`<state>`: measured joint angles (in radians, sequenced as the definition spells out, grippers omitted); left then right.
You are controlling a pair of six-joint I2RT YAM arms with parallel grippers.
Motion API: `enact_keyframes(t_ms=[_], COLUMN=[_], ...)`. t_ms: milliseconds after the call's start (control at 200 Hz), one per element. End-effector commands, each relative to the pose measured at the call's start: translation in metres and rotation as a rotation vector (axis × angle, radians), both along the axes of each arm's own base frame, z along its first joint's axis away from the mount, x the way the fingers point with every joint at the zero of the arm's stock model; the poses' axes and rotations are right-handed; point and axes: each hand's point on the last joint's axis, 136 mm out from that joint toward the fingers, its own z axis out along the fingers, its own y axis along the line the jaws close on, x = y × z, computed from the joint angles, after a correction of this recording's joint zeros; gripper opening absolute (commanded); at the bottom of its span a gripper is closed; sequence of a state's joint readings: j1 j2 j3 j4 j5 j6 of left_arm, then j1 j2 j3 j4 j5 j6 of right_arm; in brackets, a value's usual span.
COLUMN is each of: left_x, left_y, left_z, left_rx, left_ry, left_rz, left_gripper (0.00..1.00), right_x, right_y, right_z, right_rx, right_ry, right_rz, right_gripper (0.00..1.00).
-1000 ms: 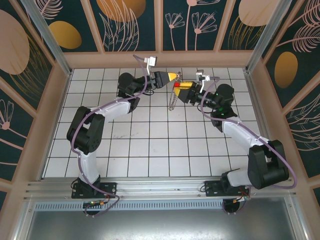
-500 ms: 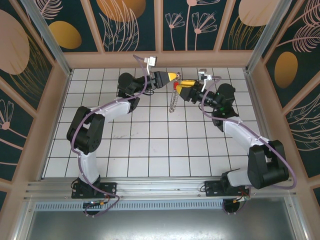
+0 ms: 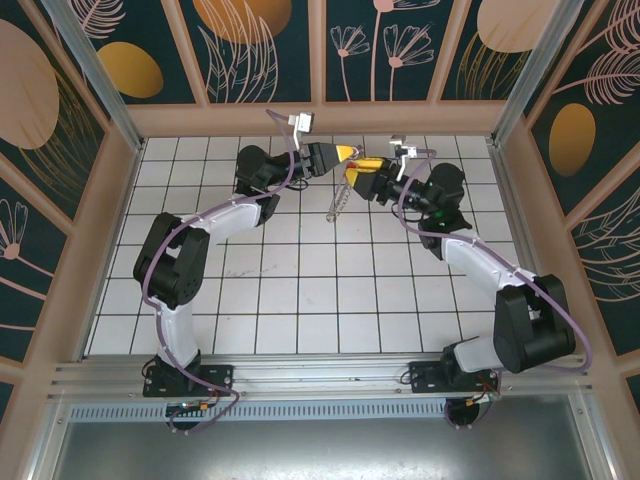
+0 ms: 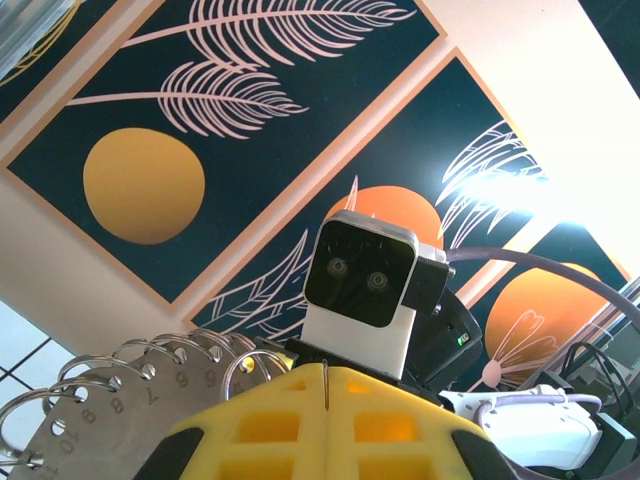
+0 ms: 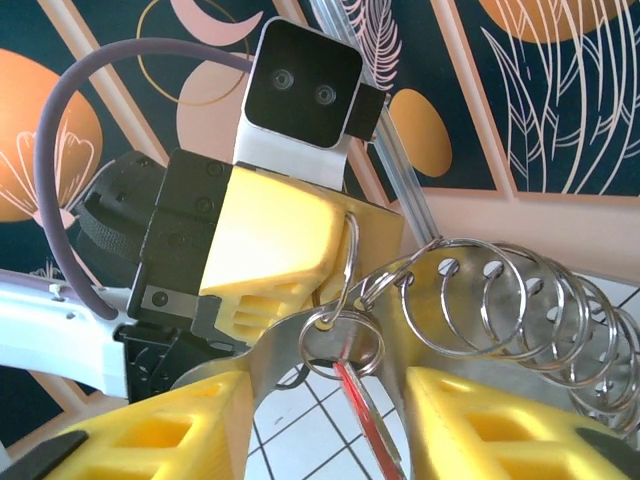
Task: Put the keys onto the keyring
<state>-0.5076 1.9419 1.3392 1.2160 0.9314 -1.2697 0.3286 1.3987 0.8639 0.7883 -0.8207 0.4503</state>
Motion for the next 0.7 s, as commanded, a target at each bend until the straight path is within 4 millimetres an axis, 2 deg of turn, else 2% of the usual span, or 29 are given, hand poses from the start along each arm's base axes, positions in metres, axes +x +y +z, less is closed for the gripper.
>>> enact_keyframes(t_ms=[0,85,145,360,565,696], left_x=[-0.013,-0.013,-0.014,-0.013,-0.014,-0.012], left_y=[0.004,0.004,0.004,0.005,0.007,0.005], left_z=[0.038,0.039,0.04,0.04,0.042,0.035], left_rx=[-0.068,-0.069,-0.07,-0.074,-0.075,-0.033], left_ry=[-0.103,-0.105,-0.105,-0.105,-0.135,-0.181], left_rz=[0.003,0.001,0.002,0.01,0.03,0.064], left_gripper=[0.0,0.0,0.0,0.0,0.0,0.0], right_x=[-0.007,-0.008,-0.01,-0.013,-0.015,-0.014], right_y=[0.008,0.008,0.009,0.008,0.006,0.005], right_z=[0.013,0.009,0.007,0.003,0.002,0.003], right_rx=[0.006,0.002,0.001,0.006,0.009,0.003], right_ry=[-0.068,-0.059,-0.052,-0.037,-0.009,0.018], right_rz=[0.048,0.049,0.053,0.056,0.049,0.036], right_gripper=[0.33,0.23,0.2,0.0,0.0,0.0])
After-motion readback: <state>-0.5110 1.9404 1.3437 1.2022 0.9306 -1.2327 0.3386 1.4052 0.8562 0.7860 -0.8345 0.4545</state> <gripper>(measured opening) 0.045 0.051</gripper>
